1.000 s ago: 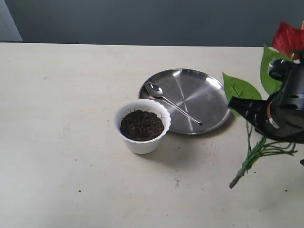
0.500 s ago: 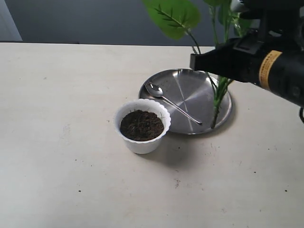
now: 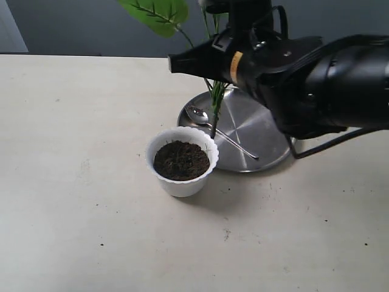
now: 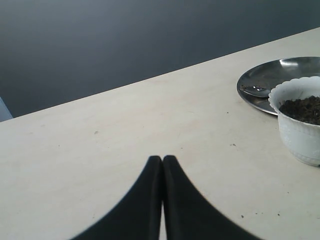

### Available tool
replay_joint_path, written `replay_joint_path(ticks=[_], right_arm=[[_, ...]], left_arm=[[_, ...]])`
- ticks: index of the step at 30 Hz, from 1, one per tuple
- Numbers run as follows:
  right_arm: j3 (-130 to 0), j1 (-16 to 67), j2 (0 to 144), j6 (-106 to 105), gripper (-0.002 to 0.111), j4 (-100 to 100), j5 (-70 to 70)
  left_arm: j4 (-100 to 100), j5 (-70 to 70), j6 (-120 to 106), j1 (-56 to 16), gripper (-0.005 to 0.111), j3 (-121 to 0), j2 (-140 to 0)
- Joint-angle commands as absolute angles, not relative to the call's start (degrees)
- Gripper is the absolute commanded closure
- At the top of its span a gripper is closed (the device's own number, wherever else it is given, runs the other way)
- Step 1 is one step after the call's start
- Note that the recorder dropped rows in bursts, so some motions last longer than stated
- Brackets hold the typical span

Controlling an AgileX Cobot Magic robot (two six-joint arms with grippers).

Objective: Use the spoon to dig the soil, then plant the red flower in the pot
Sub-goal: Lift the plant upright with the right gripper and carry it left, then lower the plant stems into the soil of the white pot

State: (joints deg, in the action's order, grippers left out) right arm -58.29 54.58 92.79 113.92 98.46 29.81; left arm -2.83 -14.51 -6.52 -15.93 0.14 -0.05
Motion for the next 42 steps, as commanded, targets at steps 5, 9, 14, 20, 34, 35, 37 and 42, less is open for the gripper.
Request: replay_joint_path(ticks=[5, 9, 14, 20, 34, 35, 37, 42], right_arm=[[-64.37, 60.69, 96.01, 94.34, 0.108, 96.33, 57.85], [-65.03, 60.69, 96.13, 92.2, 0.108, 95.35, 60.71], [-65.03, 60.69, 96.05, 92.52, 0.108, 89.31, 52.44], [-65.03, 60.69, 96.05, 93.99, 0.108, 88.36, 43.27], [-63.71, 55.31, 95.48, 61.58, 0.108, 75.4, -4.02], [-63.67, 55.31, 95.48, 61.32, 0.108, 75.66, -4.07], [-63.67, 55.31, 95.33, 61.32, 0.108, 75.8, -3.96], [-63.67, 55.31, 94.18, 61.56, 0.108, 75.11, -3.01]], left_arm=[[-2.22, -13.76, -6.43, -16.22, 0.106, 0.0, 0.0], [-2.22, -13.76, -6.43, -16.22, 0.106, 0.0, 0.0], [-2.22, -13.76, -6.43, -16.22, 0.106, 0.0, 0.0], [-2.22, -13.76, -6.43, -16.22, 0.106, 0.0, 0.0], [-2.22, -13.76, -6.43, -16.22, 0.106, 0.0, 0.0], [-2.22, -13.76, -6.43, -16.22, 0.106, 0.0, 0.0], [-2.22, -13.76, -6.43, -16.22, 0.106, 0.0, 0.0], [-2.22, -13.76, -6.43, -16.22, 0.106, 0.0, 0.0]])
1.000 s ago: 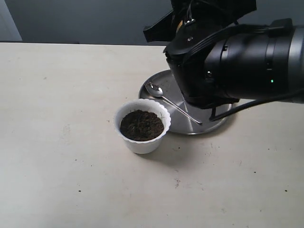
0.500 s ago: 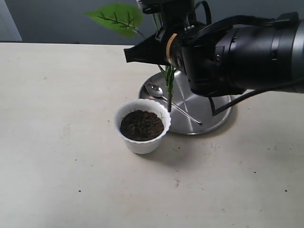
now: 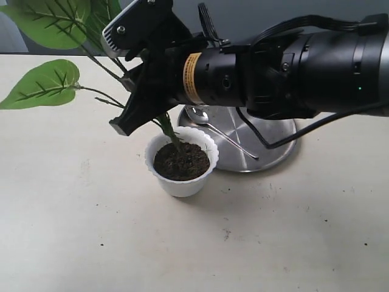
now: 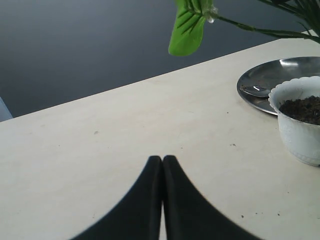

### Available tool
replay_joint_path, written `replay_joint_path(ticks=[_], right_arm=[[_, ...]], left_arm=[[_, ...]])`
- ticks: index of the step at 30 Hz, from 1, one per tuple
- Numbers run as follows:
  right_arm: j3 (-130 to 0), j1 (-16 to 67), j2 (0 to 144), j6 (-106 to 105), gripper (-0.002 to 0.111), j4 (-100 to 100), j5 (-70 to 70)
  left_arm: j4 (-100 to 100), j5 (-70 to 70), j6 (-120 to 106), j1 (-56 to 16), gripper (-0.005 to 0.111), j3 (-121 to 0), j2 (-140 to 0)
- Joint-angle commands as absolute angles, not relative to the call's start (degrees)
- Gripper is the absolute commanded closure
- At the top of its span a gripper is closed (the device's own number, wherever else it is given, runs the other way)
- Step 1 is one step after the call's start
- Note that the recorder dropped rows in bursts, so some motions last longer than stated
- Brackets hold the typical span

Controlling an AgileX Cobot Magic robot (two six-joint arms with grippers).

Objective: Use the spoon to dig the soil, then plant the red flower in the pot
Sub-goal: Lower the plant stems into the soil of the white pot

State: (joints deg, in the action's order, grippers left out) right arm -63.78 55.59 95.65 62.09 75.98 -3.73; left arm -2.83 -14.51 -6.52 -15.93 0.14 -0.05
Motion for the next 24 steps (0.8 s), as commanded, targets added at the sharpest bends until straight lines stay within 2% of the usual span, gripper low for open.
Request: replay_joint_path(ticks=[1, 4, 9, 12, 18, 24], right_arm=[[-63.67, 55.31, 93.91, 61.4, 0.108, 74.22, -2.02], [-63.13, 55.31, 93.89, 56.65, 0.108, 70.42, -2.87], [-59.91, 56.66, 93.77, 5.29, 0.108, 30.89, -6.39], [-56.33, 57.31, 93.77, -15.11, 0.108, 13.9, -13.31], [-47.29, 55.41, 94.47, -15.84, 0.108, -5.74, -39.88], [-39.58, 55.41, 96.1, -14.81, 0.108, -10.94, -54.64]], left_arm=[[-2.22, -13.76, -6.43, -16.22, 0.106, 0.0, 0.0], [-2.22, -13.76, -6.43, -16.22, 0.106, 0.0, 0.0], [-2.22, -13.76, -6.43, -16.22, 0.106, 0.0, 0.0], [-2.22, -13.76, -6.43, -16.22, 0.106, 0.0, 0.0], [-2.22, -13.76, -6.43, -16.22, 0.106, 0.0, 0.0], [-2.22, -13.76, -6.43, -16.22, 0.106, 0.0, 0.0]])
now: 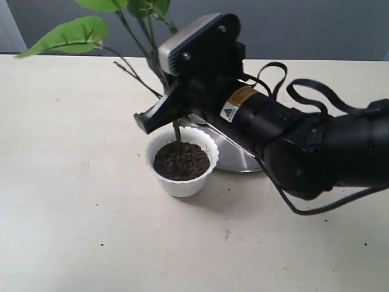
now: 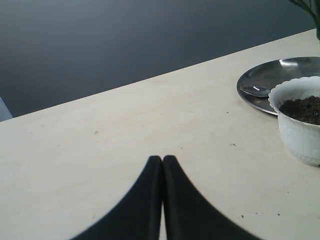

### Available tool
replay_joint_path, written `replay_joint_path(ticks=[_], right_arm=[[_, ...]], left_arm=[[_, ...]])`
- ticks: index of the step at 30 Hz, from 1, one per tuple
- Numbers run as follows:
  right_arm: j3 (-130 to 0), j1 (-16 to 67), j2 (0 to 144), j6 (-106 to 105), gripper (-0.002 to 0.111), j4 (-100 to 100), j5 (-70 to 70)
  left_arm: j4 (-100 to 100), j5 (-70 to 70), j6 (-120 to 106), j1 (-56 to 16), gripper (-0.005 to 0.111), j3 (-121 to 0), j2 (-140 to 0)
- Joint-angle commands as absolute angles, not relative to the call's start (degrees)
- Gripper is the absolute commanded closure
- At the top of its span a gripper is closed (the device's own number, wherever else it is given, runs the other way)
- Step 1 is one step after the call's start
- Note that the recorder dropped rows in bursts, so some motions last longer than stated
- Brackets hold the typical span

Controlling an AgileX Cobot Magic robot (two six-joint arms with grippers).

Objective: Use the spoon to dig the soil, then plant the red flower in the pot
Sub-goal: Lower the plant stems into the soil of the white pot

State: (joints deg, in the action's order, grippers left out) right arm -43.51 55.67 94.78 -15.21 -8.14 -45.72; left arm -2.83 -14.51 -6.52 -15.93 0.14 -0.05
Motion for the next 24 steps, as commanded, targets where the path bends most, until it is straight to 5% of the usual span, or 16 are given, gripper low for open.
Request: replay_joint_path(ticks=[1, 24], right_arm=[[-39.07, 55.41, 96.58, -14.07, 0.108, -10.94, -55.26], [-35.6, 55.29, 110.51, -5.81, 0.108, -9.49, -57.08]], left_arm=[[-2.22, -13.76, -6.43, -16.22, 0.106, 0.0, 0.0], [-2.22, -13.76, -6.43, -16.22, 0.106, 0.0, 0.0]])
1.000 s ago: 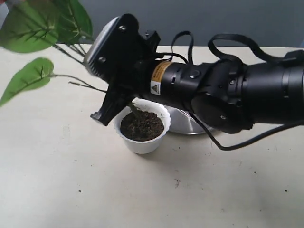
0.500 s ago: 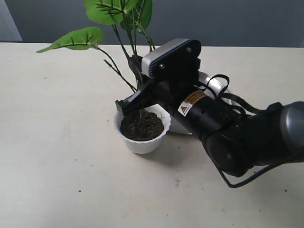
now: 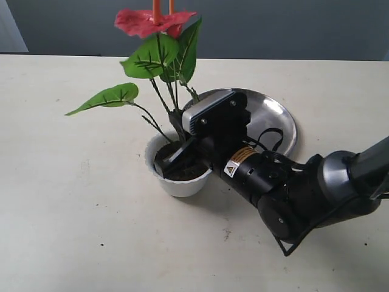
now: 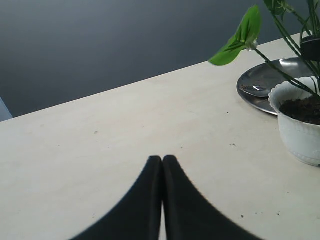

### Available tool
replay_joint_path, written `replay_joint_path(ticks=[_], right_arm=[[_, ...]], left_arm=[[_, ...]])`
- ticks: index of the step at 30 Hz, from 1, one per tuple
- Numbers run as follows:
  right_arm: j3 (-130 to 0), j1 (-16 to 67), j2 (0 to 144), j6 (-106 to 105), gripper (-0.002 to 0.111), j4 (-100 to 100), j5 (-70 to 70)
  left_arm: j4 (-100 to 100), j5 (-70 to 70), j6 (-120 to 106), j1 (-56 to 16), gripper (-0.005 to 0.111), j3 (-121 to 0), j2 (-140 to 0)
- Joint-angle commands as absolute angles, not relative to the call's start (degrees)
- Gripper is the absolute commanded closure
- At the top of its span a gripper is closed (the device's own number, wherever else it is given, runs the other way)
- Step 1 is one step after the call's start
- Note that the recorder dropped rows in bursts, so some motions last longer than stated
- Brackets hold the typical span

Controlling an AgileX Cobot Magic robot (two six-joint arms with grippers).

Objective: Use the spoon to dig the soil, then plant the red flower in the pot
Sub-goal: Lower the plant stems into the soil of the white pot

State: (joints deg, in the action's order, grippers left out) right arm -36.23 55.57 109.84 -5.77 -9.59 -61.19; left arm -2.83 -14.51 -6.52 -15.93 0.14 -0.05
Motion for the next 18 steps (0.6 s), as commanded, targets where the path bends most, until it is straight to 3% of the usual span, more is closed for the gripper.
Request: replay_joint_path(ticks=[1, 18], right_arm=[[-35.6, 55.29, 110.51, -5.81, 0.108, -9.86, -57.44], [-35.6, 55.39, 106.28, -5.3, 0.108, -11.25, -51.83]], left_arm=[[-2.22, -13.76, -6.43, -16.22, 0.106, 0.0, 0.0], [-2.22, -13.76, -6.43, -16.22, 0.106, 0.0, 0.0]])
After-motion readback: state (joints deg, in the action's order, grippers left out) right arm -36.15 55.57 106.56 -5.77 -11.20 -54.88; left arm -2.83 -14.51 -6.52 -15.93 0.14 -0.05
